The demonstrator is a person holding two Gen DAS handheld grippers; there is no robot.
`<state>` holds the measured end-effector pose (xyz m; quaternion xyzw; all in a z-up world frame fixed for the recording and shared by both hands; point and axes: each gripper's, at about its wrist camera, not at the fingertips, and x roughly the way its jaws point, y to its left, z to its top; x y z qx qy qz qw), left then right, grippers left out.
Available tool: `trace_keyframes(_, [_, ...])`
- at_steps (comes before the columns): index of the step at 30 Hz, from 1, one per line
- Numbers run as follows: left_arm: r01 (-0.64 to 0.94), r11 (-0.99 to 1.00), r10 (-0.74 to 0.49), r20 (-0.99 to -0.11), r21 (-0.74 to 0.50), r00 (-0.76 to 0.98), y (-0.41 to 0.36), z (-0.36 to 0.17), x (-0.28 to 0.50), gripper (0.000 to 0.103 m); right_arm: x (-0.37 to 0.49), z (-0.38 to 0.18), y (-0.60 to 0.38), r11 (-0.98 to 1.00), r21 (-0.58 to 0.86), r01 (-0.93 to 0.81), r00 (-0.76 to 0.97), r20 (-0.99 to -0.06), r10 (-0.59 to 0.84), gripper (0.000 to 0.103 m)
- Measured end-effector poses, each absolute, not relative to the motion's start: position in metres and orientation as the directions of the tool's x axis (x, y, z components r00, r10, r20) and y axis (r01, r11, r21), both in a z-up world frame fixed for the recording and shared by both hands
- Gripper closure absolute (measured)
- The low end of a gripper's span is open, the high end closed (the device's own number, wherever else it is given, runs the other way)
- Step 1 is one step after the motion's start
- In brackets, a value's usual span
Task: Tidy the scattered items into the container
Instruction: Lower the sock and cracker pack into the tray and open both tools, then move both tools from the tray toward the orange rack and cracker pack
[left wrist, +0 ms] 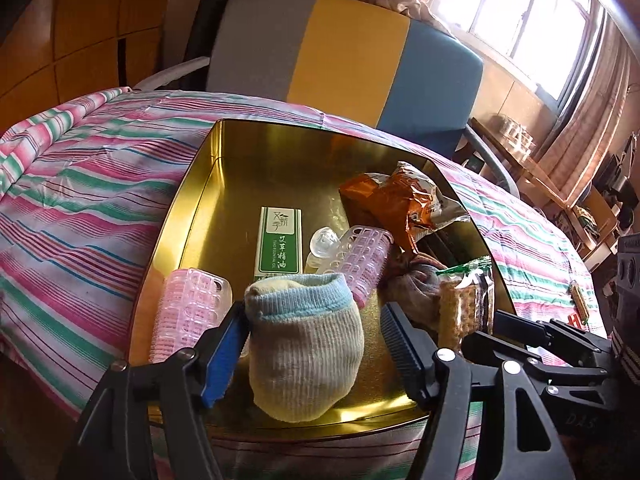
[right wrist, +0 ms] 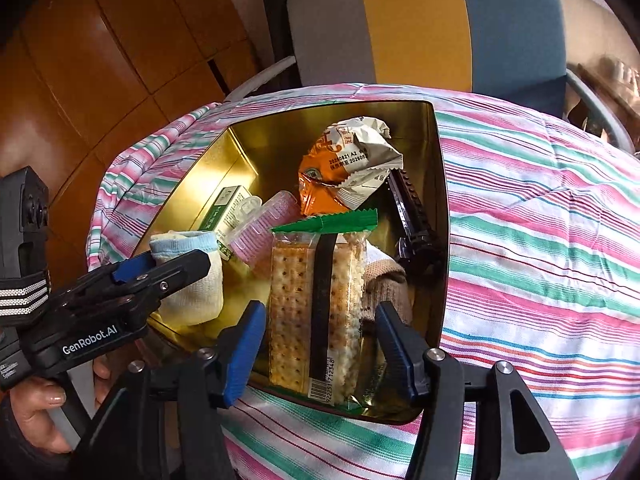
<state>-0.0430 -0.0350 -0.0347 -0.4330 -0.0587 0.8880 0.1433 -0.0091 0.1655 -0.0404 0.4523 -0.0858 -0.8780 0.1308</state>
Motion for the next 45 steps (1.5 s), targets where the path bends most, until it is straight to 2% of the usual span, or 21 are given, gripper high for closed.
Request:
trace_keyframes(8, [-0.178, -0.960, 0.281, -0.737, -0.217, -0.614, -0.038, -0.022, -0.030, 0.034, 0.001, -0.029, 0.177, -0.951, 0.281, 0.130, -0.598, -0.743, -0.301, 0.042])
trace_keyframes(17, [-0.340, -0.925, 0.353, -0.712, -0.169, -0.606, 0.021, 0.003, -0.001, 0.034, 0.026, -0.024, 0.225, -0.951, 0.308, 0.022, -0.649, -0.719, -0.248, 0.036])
trace_keyframes(30, [-0.611, -0.780, 0.464, -0.782, -0.138, -0.416, 0.136, -0.021, 0.043, 0.034, 0.125, -0.048, 0.378, -0.860, 0.351, -0.370, -0.661, -0.750, -0.021, 0.032])
trace_keyframes(34, [-0.676, -0.727, 0.475, -0.799, -0.120, -0.369, 0.165, -0.026, 0.057, 0.034, 0.164, -0.043, 0.420, -0.816, 0.338, -0.469, -0.665, -0.743, 0.074, 0.026])
trace_keyframes(39, [-0.719, -0.685, 0.472, -0.825, -0.120, -0.312, 0.188, -0.036, 0.067, 0.034, 0.193, -0.045, 0.457, -0.762, 0.342, -0.550, -0.655, -0.742, 0.139, 0.024])
trace_keyframes(45, [-0.742, -0.662, 0.448, -0.847, -0.100, -0.286, 0.196, -0.046, 0.076, 0.034, 0.182, -0.057, 0.474, -0.742, 0.384, -0.549, -0.663, -0.741, 0.107, 0.024])
